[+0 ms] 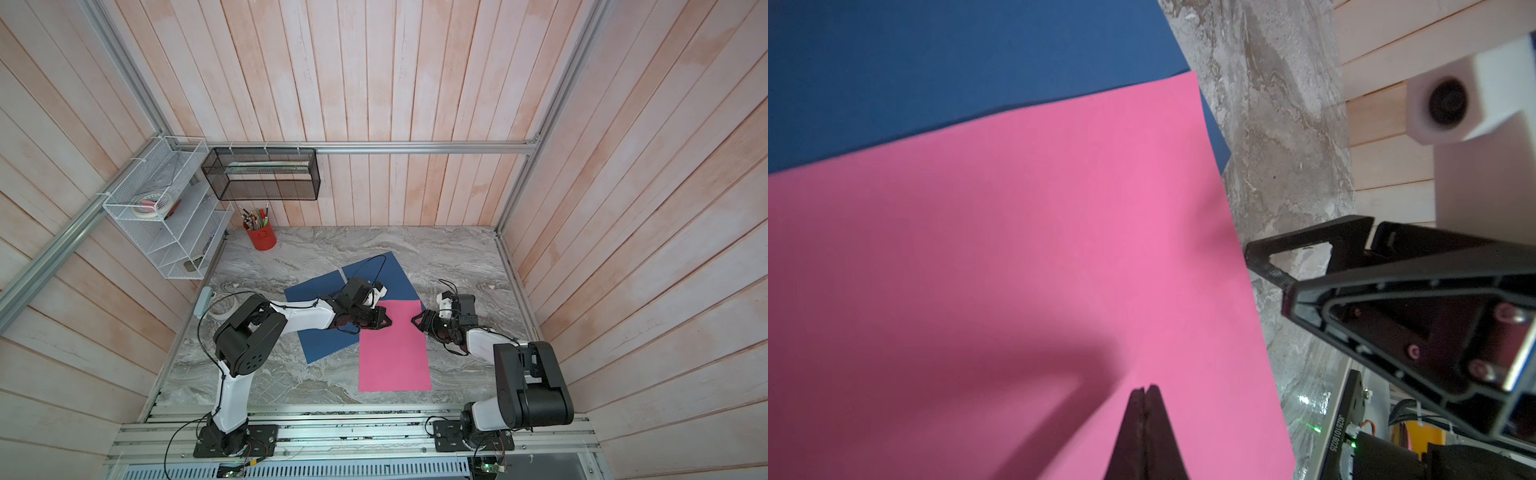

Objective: Fold the rectangular paper in half along the long edge
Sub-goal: Pick up the paper from the center of the board.

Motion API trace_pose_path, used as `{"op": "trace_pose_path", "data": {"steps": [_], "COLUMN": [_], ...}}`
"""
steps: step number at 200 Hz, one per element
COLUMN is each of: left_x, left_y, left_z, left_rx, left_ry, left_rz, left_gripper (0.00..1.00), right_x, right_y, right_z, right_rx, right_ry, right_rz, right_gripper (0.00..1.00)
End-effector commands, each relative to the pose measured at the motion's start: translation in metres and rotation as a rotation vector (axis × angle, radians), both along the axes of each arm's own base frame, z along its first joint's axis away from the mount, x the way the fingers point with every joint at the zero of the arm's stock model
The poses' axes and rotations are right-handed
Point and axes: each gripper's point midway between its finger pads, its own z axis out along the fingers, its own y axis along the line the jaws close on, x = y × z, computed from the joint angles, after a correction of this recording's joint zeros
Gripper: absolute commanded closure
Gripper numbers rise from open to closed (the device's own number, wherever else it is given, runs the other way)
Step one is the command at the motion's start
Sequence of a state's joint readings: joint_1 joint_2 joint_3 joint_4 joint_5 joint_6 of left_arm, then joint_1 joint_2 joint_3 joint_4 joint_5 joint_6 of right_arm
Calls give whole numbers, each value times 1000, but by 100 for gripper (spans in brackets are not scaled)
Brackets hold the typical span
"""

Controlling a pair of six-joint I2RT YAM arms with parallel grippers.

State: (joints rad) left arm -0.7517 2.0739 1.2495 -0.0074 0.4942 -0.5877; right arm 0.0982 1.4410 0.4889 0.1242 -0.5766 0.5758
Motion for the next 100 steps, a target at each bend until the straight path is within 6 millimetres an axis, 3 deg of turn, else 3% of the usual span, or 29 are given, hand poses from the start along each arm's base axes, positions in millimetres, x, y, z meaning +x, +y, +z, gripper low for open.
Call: {"op": "trace_pose_path", "data": {"steps": [1, 100], "left_x": [-3, -10], "left_y": [-3, 11], "left_z": [-10, -33], "left_rx": [15, 99], "left_ry": [14, 46], "left_rz": [-22, -15], "left_gripper": [100, 100], "right_x": [-26, -48], "right_y": [2, -7], "right_z": [-18, -42], "right_rx": [9, -49], "right_ry": [119, 221], "right_rz": [0, -4], "right_gripper": [35, 36]}}
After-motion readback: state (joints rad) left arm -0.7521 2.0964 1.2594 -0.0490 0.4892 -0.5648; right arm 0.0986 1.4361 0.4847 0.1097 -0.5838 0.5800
